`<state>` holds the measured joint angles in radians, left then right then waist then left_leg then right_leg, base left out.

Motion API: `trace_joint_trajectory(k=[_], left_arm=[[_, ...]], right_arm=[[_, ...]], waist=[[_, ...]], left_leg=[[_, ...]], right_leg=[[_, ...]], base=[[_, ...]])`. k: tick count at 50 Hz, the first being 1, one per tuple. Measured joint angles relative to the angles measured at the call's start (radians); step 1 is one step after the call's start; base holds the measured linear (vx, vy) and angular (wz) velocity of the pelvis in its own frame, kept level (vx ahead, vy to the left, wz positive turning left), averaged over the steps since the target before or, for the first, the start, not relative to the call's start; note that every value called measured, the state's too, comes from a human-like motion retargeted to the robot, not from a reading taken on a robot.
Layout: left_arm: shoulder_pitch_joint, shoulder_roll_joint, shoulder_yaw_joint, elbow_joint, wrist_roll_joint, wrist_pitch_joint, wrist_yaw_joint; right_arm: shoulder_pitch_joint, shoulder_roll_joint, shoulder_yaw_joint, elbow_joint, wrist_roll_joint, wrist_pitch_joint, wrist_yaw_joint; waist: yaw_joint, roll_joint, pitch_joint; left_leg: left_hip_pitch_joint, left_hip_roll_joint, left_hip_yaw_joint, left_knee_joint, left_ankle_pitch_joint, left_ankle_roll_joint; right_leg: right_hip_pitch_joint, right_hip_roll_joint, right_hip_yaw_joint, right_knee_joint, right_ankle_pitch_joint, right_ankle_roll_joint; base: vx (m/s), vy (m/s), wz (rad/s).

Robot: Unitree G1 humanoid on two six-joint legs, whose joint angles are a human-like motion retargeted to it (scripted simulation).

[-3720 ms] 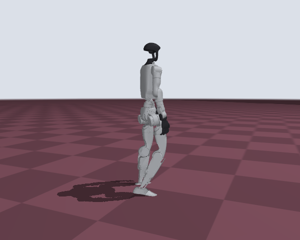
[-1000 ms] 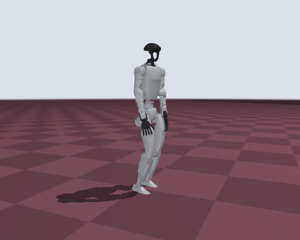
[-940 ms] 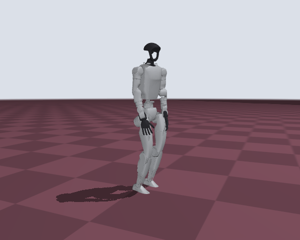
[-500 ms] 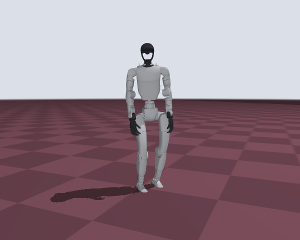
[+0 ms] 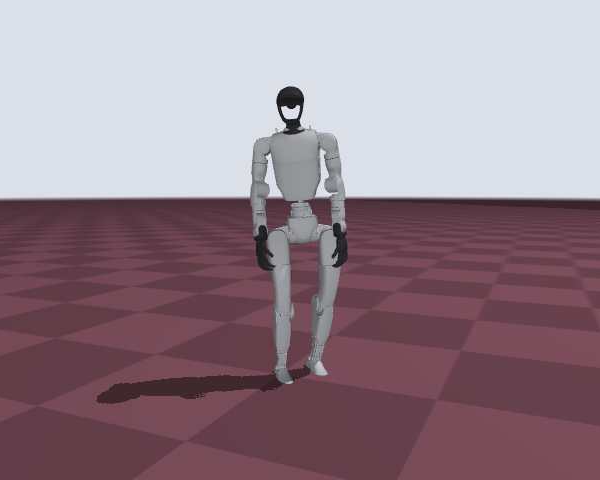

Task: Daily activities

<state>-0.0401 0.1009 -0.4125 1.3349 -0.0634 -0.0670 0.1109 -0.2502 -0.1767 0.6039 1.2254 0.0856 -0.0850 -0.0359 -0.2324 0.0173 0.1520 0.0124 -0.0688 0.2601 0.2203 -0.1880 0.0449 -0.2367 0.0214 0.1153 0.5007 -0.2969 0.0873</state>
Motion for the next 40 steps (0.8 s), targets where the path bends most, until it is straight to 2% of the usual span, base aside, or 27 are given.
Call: trace_joint_trajectory(k=[28,40], left_arm=[[-0.047,0.024,-0.003,0.019,0.16,0.015,-0.008],[-0.065,0.038,0.007,-0.001,0.165,0.013,-0.009]], right_arm=[[0.069,0.011,-0.005,0.032,-0.101,0.021,0.039],[0.095,0.006,0.0,0.012,-0.113,0.018,0.048]], waist=[[0.055,-0.012,-0.042],[0.087,-0.023,-0.043]], left_leg=[[0.03,-0.013,-0.075,-0.039,0.051,-0.022],[0.03,-0.014,-0.103,-0.024,0.051,-0.03]], right_leg=[[0.057,-0.04,-0.087,-0.022,-0.001,-0.014],[0.083,-0.051,-0.12,-0.034,0.002,-0.019]], base=[[0.0,-0.01,0.14],[0.0,0.0,0.13]])
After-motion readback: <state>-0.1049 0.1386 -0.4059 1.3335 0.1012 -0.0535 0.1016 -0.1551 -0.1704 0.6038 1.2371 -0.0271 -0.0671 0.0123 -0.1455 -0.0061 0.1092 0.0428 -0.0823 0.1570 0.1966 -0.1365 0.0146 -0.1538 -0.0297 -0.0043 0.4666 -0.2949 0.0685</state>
